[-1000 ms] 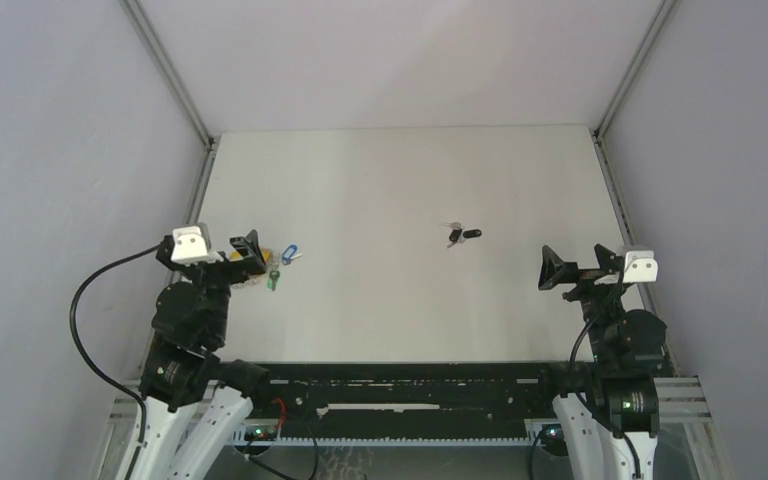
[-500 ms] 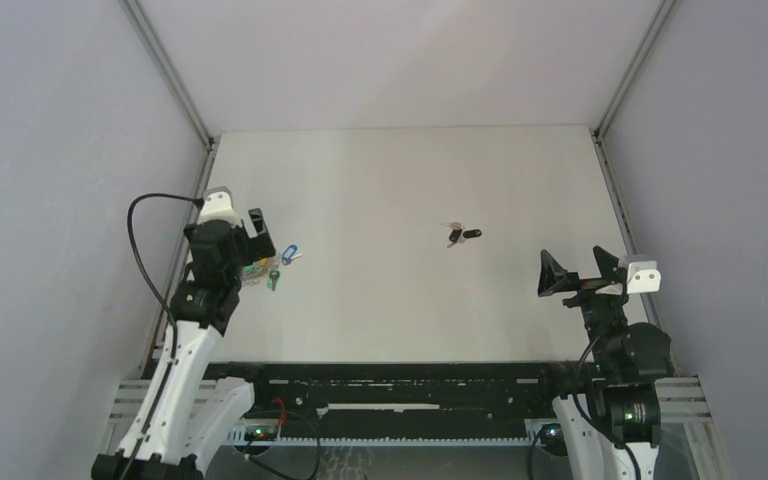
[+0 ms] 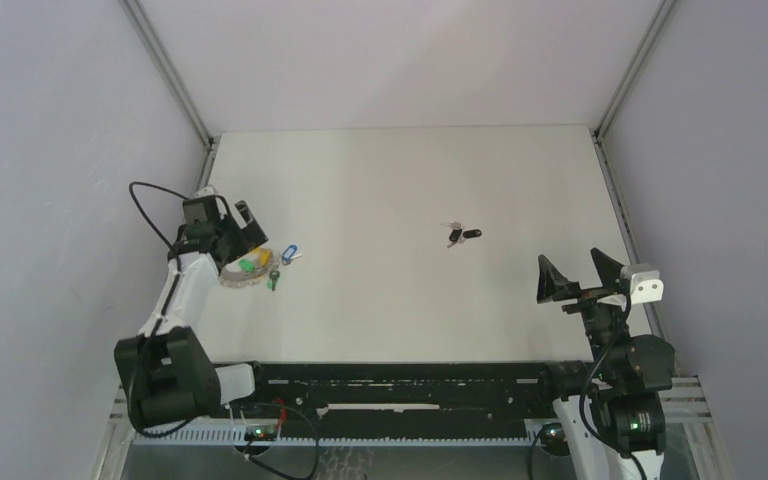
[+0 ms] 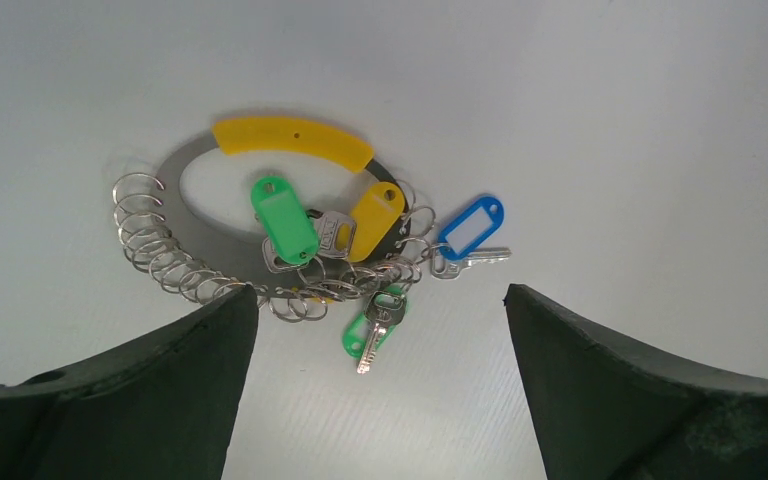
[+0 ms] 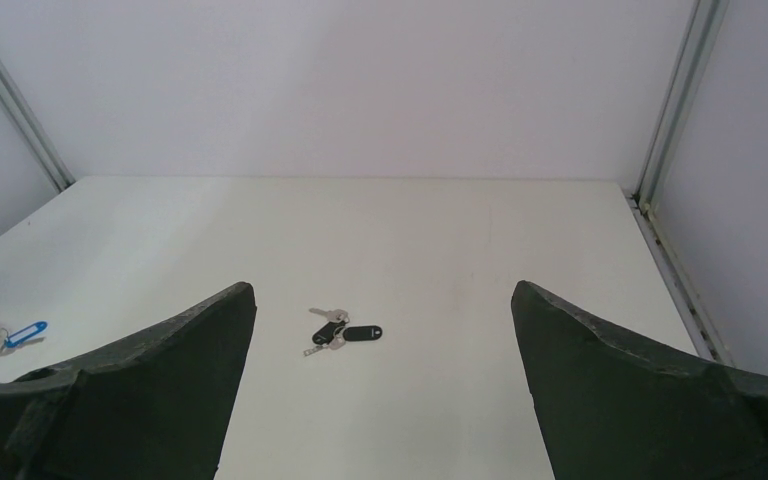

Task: Put the keys on the keyring

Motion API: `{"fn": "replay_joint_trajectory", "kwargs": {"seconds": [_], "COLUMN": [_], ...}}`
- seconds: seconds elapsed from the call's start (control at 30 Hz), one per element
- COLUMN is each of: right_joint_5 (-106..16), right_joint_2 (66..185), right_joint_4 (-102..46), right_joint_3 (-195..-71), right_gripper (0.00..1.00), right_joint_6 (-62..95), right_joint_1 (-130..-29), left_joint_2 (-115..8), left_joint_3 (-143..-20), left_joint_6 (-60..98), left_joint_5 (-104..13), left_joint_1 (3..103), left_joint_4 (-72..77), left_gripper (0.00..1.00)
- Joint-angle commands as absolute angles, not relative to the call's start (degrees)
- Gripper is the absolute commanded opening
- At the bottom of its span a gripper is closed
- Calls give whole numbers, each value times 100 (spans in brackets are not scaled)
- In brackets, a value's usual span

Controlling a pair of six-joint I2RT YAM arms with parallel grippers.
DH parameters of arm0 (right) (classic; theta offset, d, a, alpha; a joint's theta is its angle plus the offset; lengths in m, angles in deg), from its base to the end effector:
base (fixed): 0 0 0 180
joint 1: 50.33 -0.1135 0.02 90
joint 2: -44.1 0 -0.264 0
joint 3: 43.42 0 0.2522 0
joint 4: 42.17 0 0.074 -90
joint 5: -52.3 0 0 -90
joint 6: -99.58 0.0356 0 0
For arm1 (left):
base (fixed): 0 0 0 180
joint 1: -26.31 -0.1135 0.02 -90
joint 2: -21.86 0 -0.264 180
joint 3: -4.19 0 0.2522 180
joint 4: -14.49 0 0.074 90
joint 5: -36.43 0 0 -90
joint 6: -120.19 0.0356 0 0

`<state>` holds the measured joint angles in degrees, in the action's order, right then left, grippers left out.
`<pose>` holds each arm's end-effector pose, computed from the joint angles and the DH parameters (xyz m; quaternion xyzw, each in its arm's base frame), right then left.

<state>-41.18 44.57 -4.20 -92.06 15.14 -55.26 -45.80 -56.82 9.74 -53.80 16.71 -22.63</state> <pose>0.0317 0.0049 0.3230 -0.0198 0.6413 0.0895 0.7618 0.2458 0.0417 0.2527 -0.2392 0.8881 -0.0353 0.3910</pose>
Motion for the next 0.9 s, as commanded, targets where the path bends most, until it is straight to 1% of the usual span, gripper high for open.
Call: {"fn": "replay_joint_trajectory", "kwargs": {"seconds": [0.0,0.07,0.33,0.43,0.7,0.87], "right_joint_5": [-3985,-3980,-3878,-3875,-3896,-3910], "right_joint_2": [4118,4098,3955,3916,3904,3900], "right_joint_4": [-586,-620,-624,-617,-635,-621], "right_joint_3": [-9234,-9220,-9194,-9193,-9199,-9210], "right_gripper": [100,100,100,100,100,100], "right_joint_6": [1617,1611,1608,1608,1599,1604], "right_joint_1": [-5683,-5773,-5931,-5962,-5998,-6018], "left_joint_2": [-5312,-5646,-6501,-6777,-6870,-7113], "left_joint_3": [-6085,-6205,-6530,-6573,-6212,-6151], "left_joint_6": [760,737,804,765,348,196], "left_joint_5": [-4591,-4465,-4656,-4450,-4137,-4082], "left_joint_1": [1259,1172,1097,1093,1174,1553], "left_joint_4": [-2100,-2090,-2096,-2097,-1817,-1677], "left_gripper": [97,97,96,94,94,92]}}
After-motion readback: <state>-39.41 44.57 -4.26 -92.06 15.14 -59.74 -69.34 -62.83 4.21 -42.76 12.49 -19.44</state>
